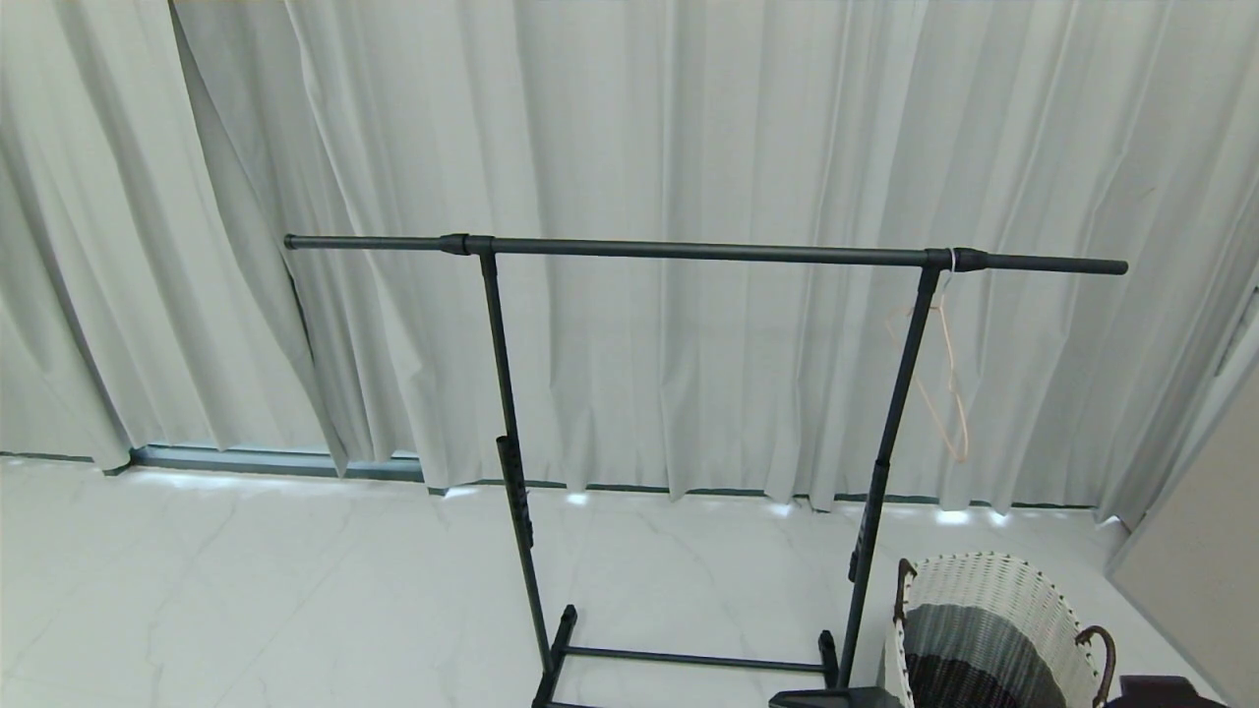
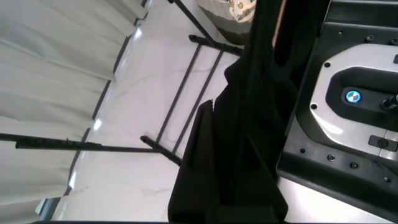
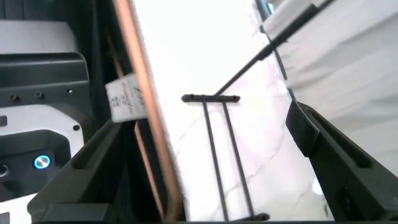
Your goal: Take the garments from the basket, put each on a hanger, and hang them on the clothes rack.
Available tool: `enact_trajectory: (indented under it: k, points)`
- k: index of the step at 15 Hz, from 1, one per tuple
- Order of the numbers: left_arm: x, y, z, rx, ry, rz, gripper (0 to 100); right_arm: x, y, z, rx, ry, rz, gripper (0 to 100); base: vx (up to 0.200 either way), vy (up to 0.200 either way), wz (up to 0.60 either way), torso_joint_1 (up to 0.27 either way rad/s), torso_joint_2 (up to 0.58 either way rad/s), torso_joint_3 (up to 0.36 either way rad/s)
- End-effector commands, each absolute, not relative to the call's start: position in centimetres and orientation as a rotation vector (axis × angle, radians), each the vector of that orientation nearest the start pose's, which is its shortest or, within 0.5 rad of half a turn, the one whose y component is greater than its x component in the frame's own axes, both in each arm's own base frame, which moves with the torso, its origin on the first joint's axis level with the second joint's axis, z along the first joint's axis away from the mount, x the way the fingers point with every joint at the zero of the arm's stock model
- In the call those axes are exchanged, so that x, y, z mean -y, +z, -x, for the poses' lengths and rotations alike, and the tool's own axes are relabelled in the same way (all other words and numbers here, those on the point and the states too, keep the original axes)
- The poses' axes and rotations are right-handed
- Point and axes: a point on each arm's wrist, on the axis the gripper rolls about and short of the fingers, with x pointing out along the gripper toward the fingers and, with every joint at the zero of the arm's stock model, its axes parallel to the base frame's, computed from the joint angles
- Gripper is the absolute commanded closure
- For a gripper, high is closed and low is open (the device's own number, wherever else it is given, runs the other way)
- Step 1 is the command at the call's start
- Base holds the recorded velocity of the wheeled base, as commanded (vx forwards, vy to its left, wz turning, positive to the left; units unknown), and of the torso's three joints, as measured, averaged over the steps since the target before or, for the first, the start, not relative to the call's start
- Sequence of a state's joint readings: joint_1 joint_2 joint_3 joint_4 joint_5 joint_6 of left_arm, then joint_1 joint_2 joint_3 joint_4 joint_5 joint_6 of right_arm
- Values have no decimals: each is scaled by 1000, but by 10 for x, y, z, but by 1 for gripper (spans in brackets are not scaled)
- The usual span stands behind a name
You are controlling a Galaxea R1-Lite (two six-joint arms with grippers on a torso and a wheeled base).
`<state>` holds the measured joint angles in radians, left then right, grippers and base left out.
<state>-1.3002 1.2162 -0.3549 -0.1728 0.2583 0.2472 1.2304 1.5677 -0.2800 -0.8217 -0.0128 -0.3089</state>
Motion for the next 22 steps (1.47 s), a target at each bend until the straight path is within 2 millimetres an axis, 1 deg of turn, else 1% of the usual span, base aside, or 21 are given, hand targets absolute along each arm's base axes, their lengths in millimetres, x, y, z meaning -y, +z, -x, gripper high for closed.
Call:
enact_trajectory:
  k: [1,7,8,16,17,20,22]
  points:
    - [138,134,-44,-385,-1069,-721,100,-206,102,-72,-236,1270,568,0,0,0,0,0,0,0]
    - [138,136,-44,-378,-1070,-716,100,-203,100,-70,-245,1300,570,0,0,0,0,0,0,0]
    - [138,136,-44,-377,-1067,-715,100,-203,100,-69,-245,1303,570,100,0,0,0,0,0,0]
    - [140,139,-46,-347,-1061,-695,100,-204,101,-69,-237,1298,570,100,0,0,0,0,0,0]
    - [140,139,-46,-348,-1057,-697,0,-204,102,-70,-235,1298,568,100,0,0,0,0,0,0]
    - [139,139,-47,-347,-1045,-695,0,-201,106,-70,-220,1288,557,100,0,0,0,0,0,0]
    - [136,138,-51,-357,-1005,-689,0,-197,109,-74,-213,1260,545,100,0,0,0,0,0,0]
